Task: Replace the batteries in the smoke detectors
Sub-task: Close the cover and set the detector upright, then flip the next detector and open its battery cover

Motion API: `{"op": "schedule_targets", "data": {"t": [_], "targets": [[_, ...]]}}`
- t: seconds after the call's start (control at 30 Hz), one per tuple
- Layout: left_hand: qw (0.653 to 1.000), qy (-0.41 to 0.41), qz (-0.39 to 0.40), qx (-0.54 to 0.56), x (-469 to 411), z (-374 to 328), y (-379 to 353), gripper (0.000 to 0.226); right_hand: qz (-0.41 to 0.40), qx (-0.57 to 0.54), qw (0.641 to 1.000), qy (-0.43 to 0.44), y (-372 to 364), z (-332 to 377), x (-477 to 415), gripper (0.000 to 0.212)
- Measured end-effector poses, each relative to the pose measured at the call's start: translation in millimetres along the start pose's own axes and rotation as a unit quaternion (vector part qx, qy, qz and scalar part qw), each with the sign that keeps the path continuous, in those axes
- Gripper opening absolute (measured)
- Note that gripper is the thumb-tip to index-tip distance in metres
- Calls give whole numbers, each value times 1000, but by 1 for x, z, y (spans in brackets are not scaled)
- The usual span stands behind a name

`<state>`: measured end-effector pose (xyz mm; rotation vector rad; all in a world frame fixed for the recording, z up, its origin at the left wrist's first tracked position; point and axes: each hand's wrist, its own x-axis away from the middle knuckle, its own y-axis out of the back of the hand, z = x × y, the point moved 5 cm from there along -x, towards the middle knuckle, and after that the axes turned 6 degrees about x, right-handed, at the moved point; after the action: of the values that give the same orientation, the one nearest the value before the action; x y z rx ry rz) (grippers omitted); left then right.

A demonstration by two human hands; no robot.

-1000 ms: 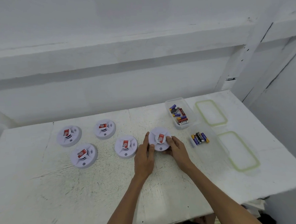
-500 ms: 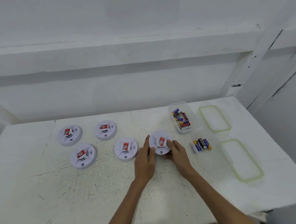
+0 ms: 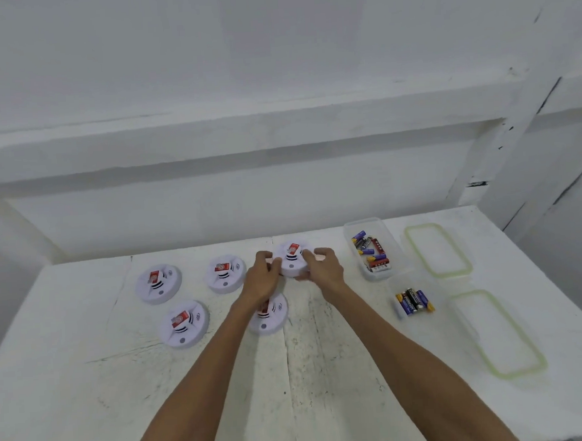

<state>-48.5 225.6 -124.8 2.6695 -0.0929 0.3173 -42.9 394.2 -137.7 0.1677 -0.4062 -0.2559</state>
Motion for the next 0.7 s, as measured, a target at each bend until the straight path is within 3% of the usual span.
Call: {"op": "schedule_targets", "data": {"t": [0.17, 0.37, 0.47, 0.5, 0.6, 0.7], "targets": [[1000, -11, -8, -21, -2, 11, 13, 33, -9, 133, 991, 28, -20, 11, 3, 28], [993, -40, -7, -114, -4, 27, 18, 29, 15, 320, 943, 89, -28, 17, 6, 28], [991, -45, 28, -121, 13, 11, 21, 11, 9, 343, 936, 80, -27, 13, 10, 19], [992, -48, 38, -109, 15, 9, 23, 11, 4, 340, 937, 80, -29, 14, 13, 16], [993, -57, 29, -99, 21, 7, 37, 44, -42, 320, 938, 126, -38, 25, 31, 38], [992, -77, 11, -101, 29, 10, 60, 47, -77, 298, 929, 204, -52, 39, 50, 37]]}}
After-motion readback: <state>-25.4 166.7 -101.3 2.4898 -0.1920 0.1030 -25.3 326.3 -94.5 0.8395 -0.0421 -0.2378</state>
